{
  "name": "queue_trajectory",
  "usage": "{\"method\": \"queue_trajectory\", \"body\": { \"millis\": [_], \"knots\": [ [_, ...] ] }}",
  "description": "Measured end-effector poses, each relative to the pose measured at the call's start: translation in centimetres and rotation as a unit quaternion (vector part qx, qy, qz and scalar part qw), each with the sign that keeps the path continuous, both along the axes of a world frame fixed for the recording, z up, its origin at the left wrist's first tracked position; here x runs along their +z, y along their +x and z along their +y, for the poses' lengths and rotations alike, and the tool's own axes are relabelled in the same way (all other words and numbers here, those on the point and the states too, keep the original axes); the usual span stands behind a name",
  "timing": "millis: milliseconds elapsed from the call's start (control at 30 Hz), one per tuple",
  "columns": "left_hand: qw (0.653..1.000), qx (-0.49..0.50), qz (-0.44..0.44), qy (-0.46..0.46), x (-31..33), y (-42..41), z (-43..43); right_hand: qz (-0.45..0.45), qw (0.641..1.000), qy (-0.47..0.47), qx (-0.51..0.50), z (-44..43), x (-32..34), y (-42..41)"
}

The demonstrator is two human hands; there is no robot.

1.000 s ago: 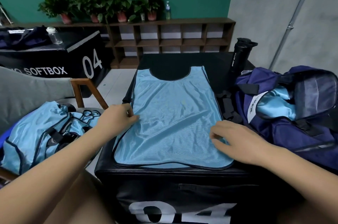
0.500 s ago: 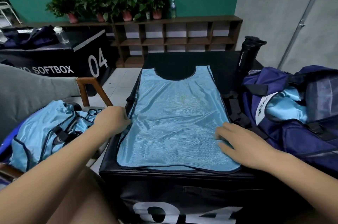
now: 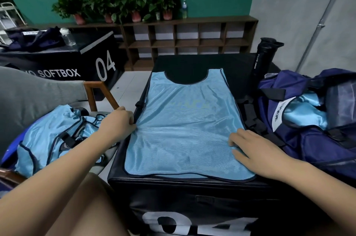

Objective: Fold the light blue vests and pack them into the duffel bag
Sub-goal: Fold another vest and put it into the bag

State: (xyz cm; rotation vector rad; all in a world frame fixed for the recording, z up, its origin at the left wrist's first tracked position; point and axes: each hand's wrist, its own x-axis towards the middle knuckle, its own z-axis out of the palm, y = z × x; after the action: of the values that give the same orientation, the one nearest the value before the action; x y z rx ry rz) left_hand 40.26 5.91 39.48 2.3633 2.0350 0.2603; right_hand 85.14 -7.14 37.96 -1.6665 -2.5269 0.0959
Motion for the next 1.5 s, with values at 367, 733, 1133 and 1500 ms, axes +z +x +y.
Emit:
{"method": "queue_trajectory", "body": {
  "millis": [367, 733, 1133, 1500],
  "knots": [
    [0.976, -0.166, -0.010, 0.138, -1.5, 4.0, -3.2, -0.031, 0.995, 0.091, -0.015, 0.9, 0.5, -3.1],
    [0.981, -0.112, -0.063, -0.143, -3.6, 6.8, 1.4, -0.045, 0.975, -0.127, -0.178, 7.9, -0.7, -5.5],
    [0.992, -0.083, -0.034, -0.089, 1.6, 9.4, 9.9, -0.096, 0.973, -0.116, -0.174, 16.7, 5.3, -5.4],
    [0.991, -0.064, 0.027, -0.115, 0.7, 6.6, 22.6, -0.252, 0.944, -0.109, -0.183, 30.5, 6.5, -0.6]
  ]
}}
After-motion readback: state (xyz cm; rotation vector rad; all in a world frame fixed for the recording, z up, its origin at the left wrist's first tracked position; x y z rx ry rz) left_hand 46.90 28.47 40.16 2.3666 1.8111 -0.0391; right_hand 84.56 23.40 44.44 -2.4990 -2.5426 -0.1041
